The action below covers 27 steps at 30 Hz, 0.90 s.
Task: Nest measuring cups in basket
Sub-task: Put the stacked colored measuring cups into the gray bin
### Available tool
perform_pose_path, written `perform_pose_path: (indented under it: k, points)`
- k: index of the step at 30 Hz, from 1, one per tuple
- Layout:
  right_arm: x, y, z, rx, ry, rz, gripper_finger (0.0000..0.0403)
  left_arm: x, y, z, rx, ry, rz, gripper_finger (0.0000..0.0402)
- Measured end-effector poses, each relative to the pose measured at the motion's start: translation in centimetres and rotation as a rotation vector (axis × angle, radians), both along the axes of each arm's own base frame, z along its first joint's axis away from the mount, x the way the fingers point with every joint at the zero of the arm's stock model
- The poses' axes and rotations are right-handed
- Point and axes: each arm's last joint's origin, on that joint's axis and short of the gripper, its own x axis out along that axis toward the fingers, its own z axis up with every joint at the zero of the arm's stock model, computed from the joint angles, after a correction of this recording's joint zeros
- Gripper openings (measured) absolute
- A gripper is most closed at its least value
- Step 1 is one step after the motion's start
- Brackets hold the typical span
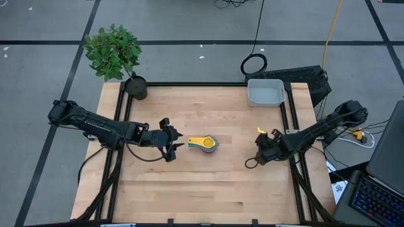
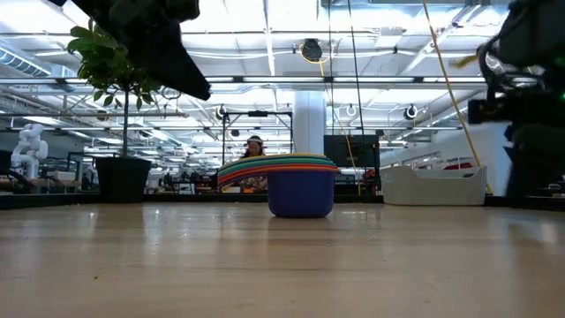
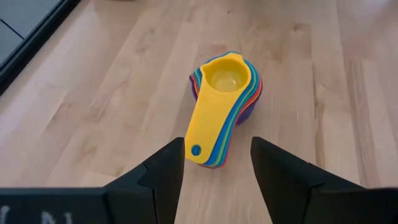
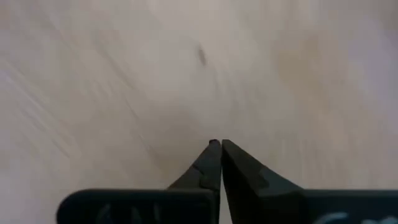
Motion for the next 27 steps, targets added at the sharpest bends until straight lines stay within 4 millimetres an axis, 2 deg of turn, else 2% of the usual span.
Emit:
perform_pose_path:
  k: [8,16,20,21,23,27]
  points:
    - [0.5,0.9,0.7,-0.193,-0.281,0.137,0.0001,0.2,0.7,0.0,-0.022,-0.014,0.051,0.0191]
    - [-1.5,1.0,-1.4,-0.183,-0.538,0.235,0.0,0.2,0.9,0.0,-0.022,-0.014,0.059,0.0191]
    - [-2.7,0.8,-2.1,-0.176,-0.728,0.267,0.0,0.2,0.9,0.0,-0.029,-0.014,0.057,0.0191]
    - [-2.8,0.9,-2.0,-0.173,-0.786,0.278,0.0,0.2,0.9,0.0,-0.031,-0.014,0.056,0.0191]
    - [-2.5,1.3,-0.4,-0.147,-0.935,0.298,0.0,0.2,0.9,0.0,-0.03,-0.013,0.054,0.0191]
    - [-2.6,1.3,1.4,-0.201,-1.042,0.37,0.0,0.2,1.0,0.0,-0.029,-0.009,0.058,0.0191]
